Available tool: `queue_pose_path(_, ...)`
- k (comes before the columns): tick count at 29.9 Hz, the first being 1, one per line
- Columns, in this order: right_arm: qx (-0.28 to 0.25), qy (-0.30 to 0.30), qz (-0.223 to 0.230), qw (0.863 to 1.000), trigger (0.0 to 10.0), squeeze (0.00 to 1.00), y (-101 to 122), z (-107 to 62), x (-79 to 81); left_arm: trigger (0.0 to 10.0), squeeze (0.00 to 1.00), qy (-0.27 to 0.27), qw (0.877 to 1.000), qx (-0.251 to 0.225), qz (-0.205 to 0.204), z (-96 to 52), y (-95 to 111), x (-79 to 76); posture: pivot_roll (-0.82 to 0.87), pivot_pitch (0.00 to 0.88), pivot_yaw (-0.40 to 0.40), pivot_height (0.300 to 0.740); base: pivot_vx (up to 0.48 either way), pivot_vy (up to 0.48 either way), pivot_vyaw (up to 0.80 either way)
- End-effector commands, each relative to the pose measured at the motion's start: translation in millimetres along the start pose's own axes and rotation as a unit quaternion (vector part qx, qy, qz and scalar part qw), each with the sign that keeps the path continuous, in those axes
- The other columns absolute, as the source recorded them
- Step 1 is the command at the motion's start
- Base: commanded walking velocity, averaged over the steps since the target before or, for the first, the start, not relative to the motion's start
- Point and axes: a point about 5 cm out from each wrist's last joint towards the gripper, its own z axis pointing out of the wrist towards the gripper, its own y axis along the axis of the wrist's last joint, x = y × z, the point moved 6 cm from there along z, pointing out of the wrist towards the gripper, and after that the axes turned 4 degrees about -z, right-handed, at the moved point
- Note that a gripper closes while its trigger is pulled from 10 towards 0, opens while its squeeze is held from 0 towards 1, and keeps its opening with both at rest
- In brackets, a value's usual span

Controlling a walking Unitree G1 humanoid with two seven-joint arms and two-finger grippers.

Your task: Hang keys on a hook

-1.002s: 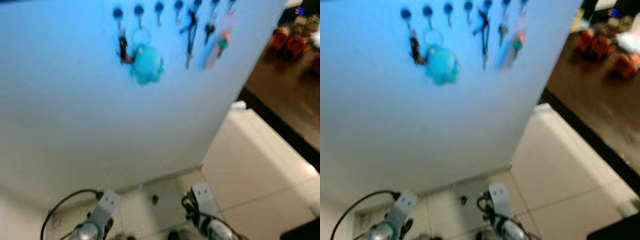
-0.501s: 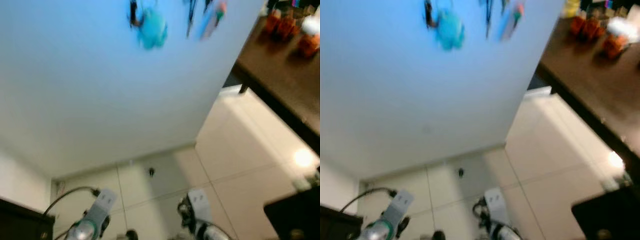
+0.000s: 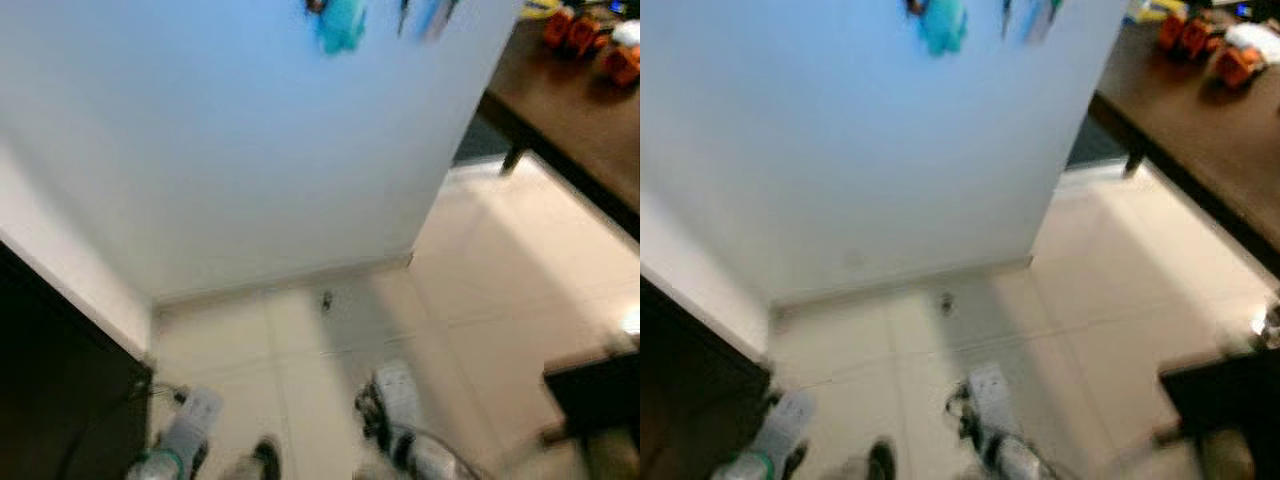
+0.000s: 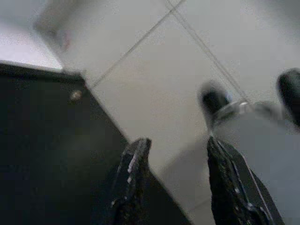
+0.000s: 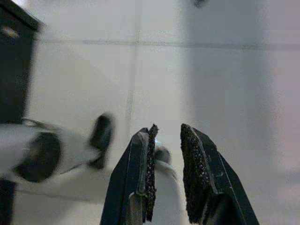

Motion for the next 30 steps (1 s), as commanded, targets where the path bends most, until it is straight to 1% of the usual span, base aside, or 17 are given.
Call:
queue_pose_path(1, 0.014, 0.004, 0.005, 1.000, 10.0, 0.00, -9, -1.9, 4.2, 10.0, 0.00, -0.003, 1.000, 0.000, 0.005, -0.6, -1, 0.8, -0.05, 0.063, 0.031, 0.740, -0.349, 0.000, 0.00)
queue_pose_path(3, 0.014, 0.004, 0.004, 1.000, 10.0, 0.00, -9, -1.7, 4.4, 10.0, 0.00, -0.004, 1.000, -0.004, 0.007, -0.1, 2, 0.2, -0.05, 0.063, 0.032, 0.740, -0.311, 0.000, 0.00)
queue_pose_path(8, 0.012, 0.005, 0.004, 1.000, 10.0, 0.00, -8, -1.5, 4.8, 10.0, 0.00, -0.007, 1.000, -0.011, 0.006, 0.2, 4, -3.1, -0.05, 0.064, 0.033, 0.740, 0.000, 0.000, 0.00)
queue_pose_path(12, 0.009, 0.006, 0.003, 1.000, 10.0, 0.00, -7, -1.4, 4.8, 10.0, 0.00, -0.014, 1.000, -0.013, 0.018, 0.0, 4, -7.1, -0.05, 0.064, 0.033, 0.740, 0.000, 0.000, 0.00)
queue_pose_path(15, 0.006, 0.006, 0.002, 1.000, 10.0, 0.00, -6, -1.3, 4.6, 10.0, 0.00, -0.021, 0.999, -0.019, 0.029, -0.1, 6, -11.2, -0.05, 0.066, 0.033, 0.740, 0.000, -0.377, 0.00)
queue_pose_path(18, 0.004, 0.006, 0.002, 1.000, 10.0, 0.00, -5, -1.2, 4.4, 10.0, 0.00, -0.023, 0.999, -0.021, 0.031, 0.5, 8, -12.6, -0.05, 0.067, 0.033, 0.740, 0.000, -0.480, 0.00)
queue_pose_path(24, 0.004, 0.006, 0.001, 1.000, 10.0, 0.00, -4, -1.0, 4.7, 10.0, 0.00, -0.023, 0.999, -0.024, 0.029, 1.8, 13, -10.7, -0.05, 0.070, 0.033, 0.740, 0.000, -0.480, 0.00)
queue_pose_path(30, 0.004, 0.006, 0.001, 1.000, 10.0, 0.00, -5, -1.2, 5.3, 10.0, 0.00, -0.021, 0.999, -0.023, 0.029, 2.0, 13, -9.5, -0.05, 0.072, 0.034, 0.740, 0.000, -0.480, 0.00)
